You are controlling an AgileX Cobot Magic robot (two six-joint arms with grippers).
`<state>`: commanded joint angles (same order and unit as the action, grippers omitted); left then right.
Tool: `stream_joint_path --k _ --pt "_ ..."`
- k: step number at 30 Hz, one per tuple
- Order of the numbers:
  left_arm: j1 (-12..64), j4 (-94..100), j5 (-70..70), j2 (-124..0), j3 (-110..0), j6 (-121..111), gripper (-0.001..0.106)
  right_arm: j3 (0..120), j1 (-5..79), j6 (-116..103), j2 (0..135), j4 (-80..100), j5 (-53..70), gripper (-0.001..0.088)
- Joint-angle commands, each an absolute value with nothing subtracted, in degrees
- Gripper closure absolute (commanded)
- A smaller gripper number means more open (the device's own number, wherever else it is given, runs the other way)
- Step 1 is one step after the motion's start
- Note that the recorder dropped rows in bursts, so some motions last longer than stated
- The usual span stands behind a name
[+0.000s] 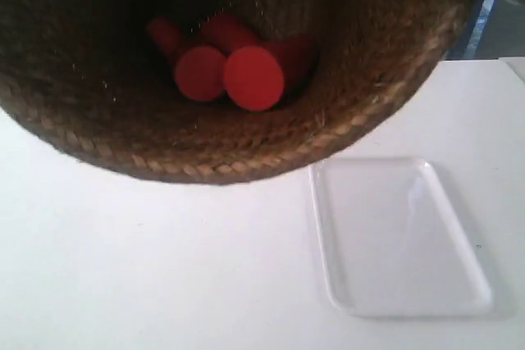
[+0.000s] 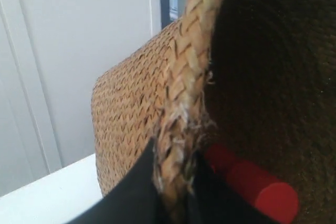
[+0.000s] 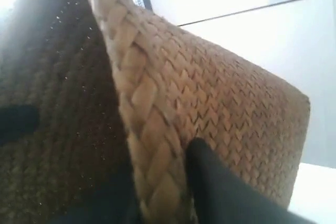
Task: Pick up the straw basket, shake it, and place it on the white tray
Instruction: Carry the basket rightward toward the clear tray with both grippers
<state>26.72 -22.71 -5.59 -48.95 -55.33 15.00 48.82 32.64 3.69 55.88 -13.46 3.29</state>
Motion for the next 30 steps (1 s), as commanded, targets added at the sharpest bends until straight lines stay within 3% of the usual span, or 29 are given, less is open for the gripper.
stream_joint_path --k 3,6,10,17,22,27,30 --pt "26.8 -23.3 -11.0 -46.3 -59.2 14.8 0.105 54.1 32.9 0.0 51.5 -15.6 11.5 0.0868" --pt "26.7 -19.7 -12.4 -44.6 -59.0 16.5 0.105 54.8 33.3 0.3 48.4 -14.5 9.8 0.0868" --pt "26.6 -18.7 -10.3 -48.8 -53.4 14.9 0.105 49.1 32.4 0.3 54.5 -12.7 5.0 0.0868" --pt "26.9 -19.4 -13.1 -42.6 -58.6 11.8 0.105 53.8 33.7 -2.1 47.5 -15.5 13.7 0.0868" --pt "26.9 -17.1 -6.8 -48.1 -52.0 11.9 0.105 46.8 31.9 -2.5 55.5 -10.8 2.2 0.0868" --pt "27.1 -18.8 -18.1 -44.0 -57.1 9.9 0.105 53.1 33.7 -9.3 51.4 -14.4 21.4 0.0868" --pt "26.7 -16.3 -11.8 -43.4 -55.3 10.3 0.105 50.9 33.6 -9.3 50.4 -9.2 12.7 0.0868"
